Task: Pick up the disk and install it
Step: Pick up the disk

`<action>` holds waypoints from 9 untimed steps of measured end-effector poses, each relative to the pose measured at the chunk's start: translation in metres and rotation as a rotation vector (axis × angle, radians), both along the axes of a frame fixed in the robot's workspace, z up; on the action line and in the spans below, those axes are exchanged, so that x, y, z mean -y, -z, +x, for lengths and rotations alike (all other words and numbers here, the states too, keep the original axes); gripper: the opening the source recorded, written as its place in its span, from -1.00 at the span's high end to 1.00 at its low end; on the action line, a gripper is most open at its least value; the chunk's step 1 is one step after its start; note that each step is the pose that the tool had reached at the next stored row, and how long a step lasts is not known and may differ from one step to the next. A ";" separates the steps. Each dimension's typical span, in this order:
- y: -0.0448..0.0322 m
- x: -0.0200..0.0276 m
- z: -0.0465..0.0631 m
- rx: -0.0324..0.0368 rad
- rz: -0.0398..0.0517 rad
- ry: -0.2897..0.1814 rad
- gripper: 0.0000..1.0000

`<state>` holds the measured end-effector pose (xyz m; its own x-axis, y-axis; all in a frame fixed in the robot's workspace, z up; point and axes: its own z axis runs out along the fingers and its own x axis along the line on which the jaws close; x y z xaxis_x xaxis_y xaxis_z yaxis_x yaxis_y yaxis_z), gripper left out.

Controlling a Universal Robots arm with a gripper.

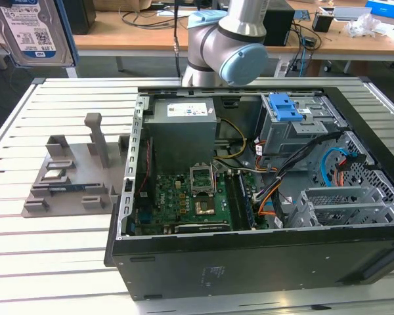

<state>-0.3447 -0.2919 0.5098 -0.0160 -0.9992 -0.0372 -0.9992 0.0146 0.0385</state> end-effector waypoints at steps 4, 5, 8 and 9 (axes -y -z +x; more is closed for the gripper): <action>0.0000 0.0001 0.009 0.0000 0.0000 0.000 0.26; 0.0000 0.0001 0.011 0.0001 0.0000 0.000 0.26; 0.0000 0.0002 0.020 0.0001 0.0000 0.000 0.26; 0.0000 0.0003 0.022 0.0001 0.0000 0.000 0.26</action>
<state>-0.3228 -0.2922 0.5098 -0.0160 -0.9992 -0.0372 -0.9992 0.0145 0.0385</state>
